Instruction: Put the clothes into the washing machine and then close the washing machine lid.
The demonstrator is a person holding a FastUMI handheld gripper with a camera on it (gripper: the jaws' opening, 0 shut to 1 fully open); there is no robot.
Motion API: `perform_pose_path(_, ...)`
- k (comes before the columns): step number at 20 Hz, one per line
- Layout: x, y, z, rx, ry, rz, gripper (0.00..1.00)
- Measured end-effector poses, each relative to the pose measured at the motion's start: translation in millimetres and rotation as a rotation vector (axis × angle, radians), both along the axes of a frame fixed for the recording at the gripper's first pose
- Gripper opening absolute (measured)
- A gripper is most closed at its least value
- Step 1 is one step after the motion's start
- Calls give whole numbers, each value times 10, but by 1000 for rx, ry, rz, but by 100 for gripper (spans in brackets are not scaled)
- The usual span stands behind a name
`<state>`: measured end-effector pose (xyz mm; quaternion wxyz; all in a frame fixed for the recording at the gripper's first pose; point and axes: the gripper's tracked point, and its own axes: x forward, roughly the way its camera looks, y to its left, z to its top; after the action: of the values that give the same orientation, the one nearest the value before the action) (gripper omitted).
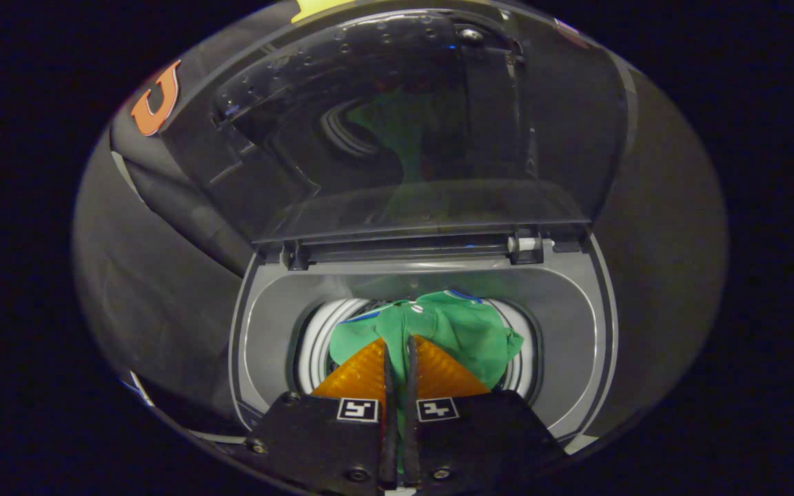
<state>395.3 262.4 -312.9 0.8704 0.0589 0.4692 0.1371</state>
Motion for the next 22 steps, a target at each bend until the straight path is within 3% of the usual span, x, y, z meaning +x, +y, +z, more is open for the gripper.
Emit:
perform_pose_path(9,-8,59,-130,12,38,19,7)
perform_pose_path(14,-18,68,-64,15,17,32,91)
perform_pose_path(22,-244,133,412,14,-75,128,89)
